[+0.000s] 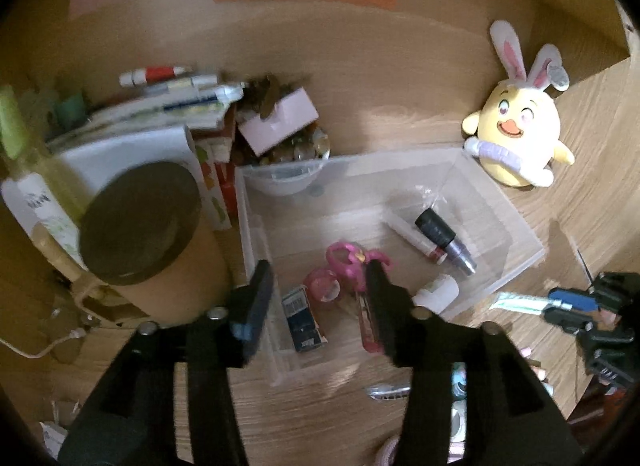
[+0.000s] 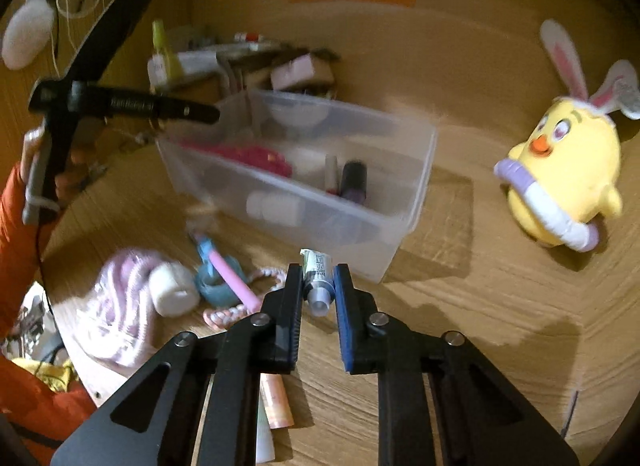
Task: Organize objects
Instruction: 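Drop the card pack and white tube into the clear box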
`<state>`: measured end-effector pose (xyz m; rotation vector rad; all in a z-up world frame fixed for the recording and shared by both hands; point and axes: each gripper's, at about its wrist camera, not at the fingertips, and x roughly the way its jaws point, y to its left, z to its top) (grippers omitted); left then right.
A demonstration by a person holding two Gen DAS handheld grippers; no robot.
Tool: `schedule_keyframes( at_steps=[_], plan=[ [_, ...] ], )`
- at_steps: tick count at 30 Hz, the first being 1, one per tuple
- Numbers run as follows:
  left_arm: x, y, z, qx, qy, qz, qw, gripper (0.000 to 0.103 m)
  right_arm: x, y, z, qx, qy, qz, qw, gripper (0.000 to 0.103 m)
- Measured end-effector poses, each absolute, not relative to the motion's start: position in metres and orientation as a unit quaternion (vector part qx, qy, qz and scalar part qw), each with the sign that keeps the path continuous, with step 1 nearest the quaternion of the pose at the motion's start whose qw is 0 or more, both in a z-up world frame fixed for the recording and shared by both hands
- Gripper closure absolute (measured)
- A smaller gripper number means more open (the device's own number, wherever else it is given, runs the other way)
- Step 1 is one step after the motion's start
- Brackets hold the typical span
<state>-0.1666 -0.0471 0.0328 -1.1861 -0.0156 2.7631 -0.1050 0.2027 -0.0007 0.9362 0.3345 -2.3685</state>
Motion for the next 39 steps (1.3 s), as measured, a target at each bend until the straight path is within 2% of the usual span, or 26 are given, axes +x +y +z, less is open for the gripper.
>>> schedule_keyframes(
  at_steps=[3, 8, 13, 18, 28, 36, 39],
  plan=[
    [-0.156, -0.046, 0.045, -0.373, 0.002, 0.926, 0.062, 0.041, -0.103, 0.201, 0.016, 0.331, 0.119, -0.894, 0.278, 0.089],
    [-0.137, -0.046, 0.062, -0.339, 0.013, 0.939, 0.046, 0.018, -0.101, 0.204, 0.047, 0.291, 0.107, -0.911, 0.273, 0.089],
    [-0.116, -0.049, 0.071, -0.324, 0.013, 0.945, 0.039, 0.007, -0.11, 0.205, 0.068, 0.268, 0.089, -0.921, 0.266, 0.089],
    [-0.095, -0.05, 0.063, -0.326, 0.013, 0.945, 0.038, 0.005, -0.128, 0.199, 0.073, 0.261, 0.076, -0.929, 0.253, 0.089],
    [-0.071, -0.033, 0.009, -0.39, 0.004, 0.919, 0.055, 0.005, -0.178, 0.164, 0.014, 0.328, 0.097, -0.913, 0.223, 0.089],
    [-0.053, 0.004, -0.023, -0.416, 0.039, 0.905, 0.078, 0.005, -0.17, 0.164, 0.006, 0.341, 0.115, -0.908, 0.216, 0.089],
    [-0.047, 0.008, -0.03, -0.43, 0.032, 0.898, 0.086, 0.005, -0.161, 0.171, 0.008, 0.341, 0.12, -0.908, 0.214, 0.083]
  ],
)
